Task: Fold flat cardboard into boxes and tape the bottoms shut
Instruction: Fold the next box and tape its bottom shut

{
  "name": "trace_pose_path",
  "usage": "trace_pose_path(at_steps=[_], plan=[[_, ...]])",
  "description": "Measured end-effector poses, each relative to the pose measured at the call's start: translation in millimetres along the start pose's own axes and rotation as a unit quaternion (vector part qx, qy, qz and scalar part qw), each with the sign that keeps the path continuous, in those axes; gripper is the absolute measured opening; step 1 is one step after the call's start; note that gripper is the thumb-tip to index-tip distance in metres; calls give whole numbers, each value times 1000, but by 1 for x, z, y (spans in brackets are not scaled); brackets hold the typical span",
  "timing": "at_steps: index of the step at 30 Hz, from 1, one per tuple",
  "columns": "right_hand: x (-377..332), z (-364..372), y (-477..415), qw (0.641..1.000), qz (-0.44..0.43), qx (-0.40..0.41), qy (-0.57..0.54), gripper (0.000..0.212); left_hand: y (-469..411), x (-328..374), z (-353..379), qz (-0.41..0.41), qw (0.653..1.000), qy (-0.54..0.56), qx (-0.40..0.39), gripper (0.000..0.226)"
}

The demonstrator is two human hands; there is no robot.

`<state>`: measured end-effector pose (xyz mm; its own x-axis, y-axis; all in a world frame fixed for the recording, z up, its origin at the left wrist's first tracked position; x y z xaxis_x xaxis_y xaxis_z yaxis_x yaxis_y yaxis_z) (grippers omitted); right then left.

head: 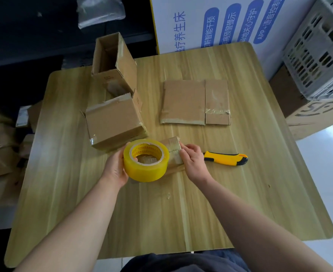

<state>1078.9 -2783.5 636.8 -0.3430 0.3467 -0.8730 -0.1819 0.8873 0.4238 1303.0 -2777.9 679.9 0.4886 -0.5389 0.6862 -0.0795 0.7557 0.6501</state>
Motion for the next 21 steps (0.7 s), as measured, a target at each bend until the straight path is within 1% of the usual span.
trace_pose_path(at_steps=[2, 4, 7, 9, 10, 12, 14, 16, 17, 18, 21], plan=[[-4, -8, -6, 1000, -11, 0, 6, 39, 0, 1, 0, -2, 1000, 5, 5, 24], [-9, -5, -13, 999, -16, -35, -18, 41, 0, 1, 1, -5, 1000, 8, 11, 15], [-6, 2, -16, 990, 52, -73, -108, 47, 2, 1, 3, -11, 1000, 4, 17, 13], [-1, -1, -10, 980, 88, -70, -167, 47, 2, 0, 3, -16, 1000, 0, 20, 12], [1, -6, -7, 981, 87, -58, -166, 44, 3, 0, 2, -20, 1000, 0, 20, 12], [4, -16, 4, 993, 59, -21, -99, 39, 1, 0, 0, -23, 1000, 3, 18, 12], [6, -19, 20, 998, 35, 24, -36, 30, 1, 0, 0, -20, 1000, 5, 15, 11], [8, -16, 37, 997, 23, 78, -14, 19, 1, -1, 0, -12, 1000, 7, 14, 10], [7, -14, 43, 995, 18, 97, -7, 18, 2, -1, 1, -10, 1000, 8, 16, 10], [6, -11, 48, 995, 13, 103, 3, 18, 3, -1, 2, -6, 1000, 8, 18, 11], [2, -2, 50, 996, -2, 76, 36, 22, 3, -2, 1, 1, 1000, 7, 26, 16]])
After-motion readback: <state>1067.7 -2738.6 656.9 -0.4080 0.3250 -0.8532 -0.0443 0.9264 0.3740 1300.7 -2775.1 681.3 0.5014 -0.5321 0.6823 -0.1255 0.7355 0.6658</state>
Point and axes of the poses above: each hand's wrist, its own y-axis away from the middle knuckle, its own z-axis out of the palm, x = y × z, the point moved 4 cm from there along -y, towards the middle knuckle, and after that the axes turned 12 degrees about -x, right-handed, at the moved point
